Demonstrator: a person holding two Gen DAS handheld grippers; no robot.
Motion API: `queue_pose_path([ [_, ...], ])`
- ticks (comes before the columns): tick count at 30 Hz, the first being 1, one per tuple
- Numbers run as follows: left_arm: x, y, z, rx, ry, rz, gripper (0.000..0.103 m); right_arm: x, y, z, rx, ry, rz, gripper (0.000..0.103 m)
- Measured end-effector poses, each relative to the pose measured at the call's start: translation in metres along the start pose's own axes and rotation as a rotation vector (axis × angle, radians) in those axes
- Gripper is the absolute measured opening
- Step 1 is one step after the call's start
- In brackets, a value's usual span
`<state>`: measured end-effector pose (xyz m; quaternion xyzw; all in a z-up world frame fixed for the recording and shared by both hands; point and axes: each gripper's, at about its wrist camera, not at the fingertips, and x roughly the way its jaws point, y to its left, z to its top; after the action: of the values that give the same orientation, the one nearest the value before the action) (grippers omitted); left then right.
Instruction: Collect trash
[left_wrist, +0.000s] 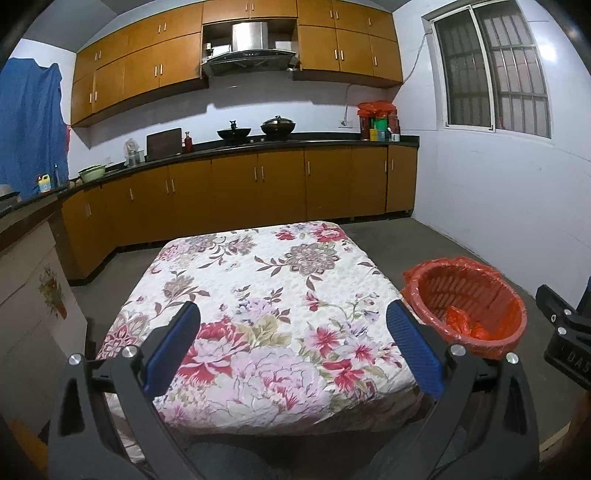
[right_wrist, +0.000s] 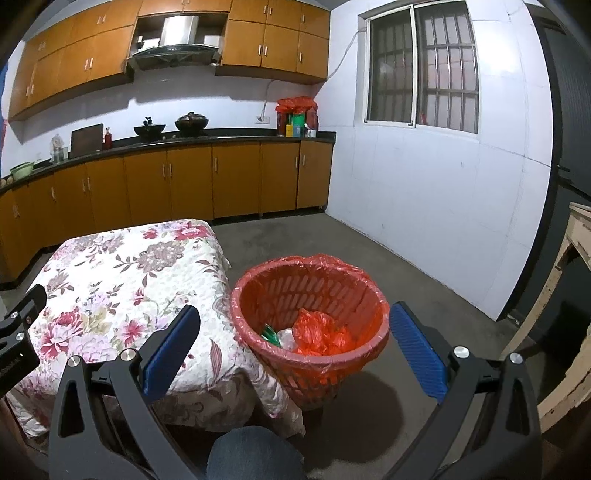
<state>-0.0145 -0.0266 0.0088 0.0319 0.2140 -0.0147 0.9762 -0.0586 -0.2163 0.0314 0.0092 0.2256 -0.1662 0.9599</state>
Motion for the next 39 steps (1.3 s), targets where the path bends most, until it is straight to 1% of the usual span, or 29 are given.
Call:
queue_pose_path([
  [14,-0.005,0.002,-0.008,-0.013,0.02,0.007,0.099,0.001,-0.003,-0.008,0.015,0.041,-0.01,0.101],
  [25,-0.006,0.003,-0.012,-0.022,0.032,0.014,0.099,0.001,-0.003,-0.01,0.017,0.045,-0.006,0.101],
  [39,-0.009,0.002,-0.013,-0.029,0.014,0.003,0.099,0.0,-0.001,-0.011,0.017,0.045,-0.003,0.101],
])
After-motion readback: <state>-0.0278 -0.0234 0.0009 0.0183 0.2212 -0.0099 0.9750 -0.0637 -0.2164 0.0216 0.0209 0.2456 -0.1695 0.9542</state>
